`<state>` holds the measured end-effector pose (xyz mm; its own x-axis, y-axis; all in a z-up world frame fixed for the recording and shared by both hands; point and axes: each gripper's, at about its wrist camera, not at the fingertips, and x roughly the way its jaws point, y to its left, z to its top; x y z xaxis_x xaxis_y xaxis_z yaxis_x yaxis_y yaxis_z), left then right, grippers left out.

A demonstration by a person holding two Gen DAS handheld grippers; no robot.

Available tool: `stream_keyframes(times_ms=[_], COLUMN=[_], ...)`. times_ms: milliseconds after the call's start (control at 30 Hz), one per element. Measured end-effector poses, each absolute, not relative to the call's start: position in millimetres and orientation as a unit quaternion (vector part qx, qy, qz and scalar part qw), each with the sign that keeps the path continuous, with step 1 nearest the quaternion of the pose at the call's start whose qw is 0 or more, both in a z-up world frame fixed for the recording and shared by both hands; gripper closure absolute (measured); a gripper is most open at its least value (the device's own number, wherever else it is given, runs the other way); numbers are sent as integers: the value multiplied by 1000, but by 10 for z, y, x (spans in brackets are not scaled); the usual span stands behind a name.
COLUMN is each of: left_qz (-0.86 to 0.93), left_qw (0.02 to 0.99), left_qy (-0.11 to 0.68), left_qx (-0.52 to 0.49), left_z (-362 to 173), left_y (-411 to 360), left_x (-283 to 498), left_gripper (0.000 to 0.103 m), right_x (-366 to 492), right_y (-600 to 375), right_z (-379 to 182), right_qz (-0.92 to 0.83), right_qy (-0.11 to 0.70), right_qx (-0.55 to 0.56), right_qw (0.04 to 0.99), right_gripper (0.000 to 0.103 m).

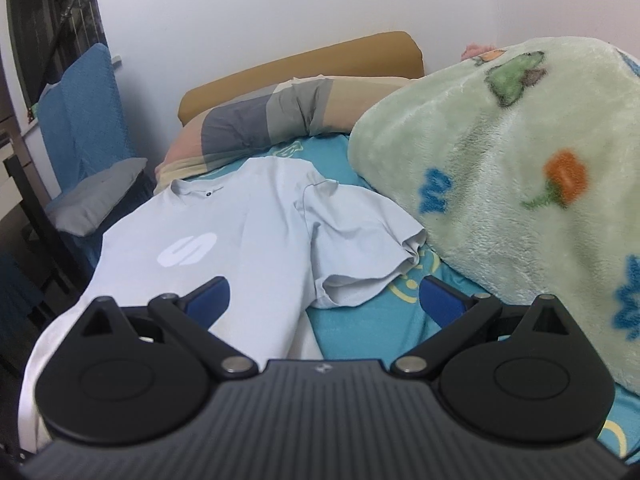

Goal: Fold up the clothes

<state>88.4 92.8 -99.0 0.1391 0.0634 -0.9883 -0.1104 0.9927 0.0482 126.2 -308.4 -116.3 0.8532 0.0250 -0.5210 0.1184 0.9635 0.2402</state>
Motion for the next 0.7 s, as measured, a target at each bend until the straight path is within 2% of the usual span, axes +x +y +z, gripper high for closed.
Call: stream_keyframes(times_ms=[233,400,433,467,533,567,700], left_qz=[102,118,115,113,98,86,52], left_qw=[738,738,743,747,765,777,832], left_qy=[666,662,657,652,633,620,550], left_qx=[34,57,60,63,71,72,47], left_z=[-859,-713,-661,-609,-494,-413,-133], left_y=[1004,982,953,924,841,796,599], left_x=[893,899,894,890,885,874,892], left_gripper=[95,84,79,63,47,41,28], right_x=[1278,1291,1290,1291,1298,1303,1327], right_y=[-3031,-3064,-3075,-3084,-3097,-3102,-3130], right_z=[-1162,-1173,-1174,-1175,-1177,-1179,-1192], right_qz=[-8,-3,-2,-1,-1,-1,0], right_qy=[265,267,267,266,266,265,263], right_qx=[123,142,146,150,158,161,177], right_qw=[956,953,953,952,951,951,948], right_gripper=[0,0,0,0,0,0,0])
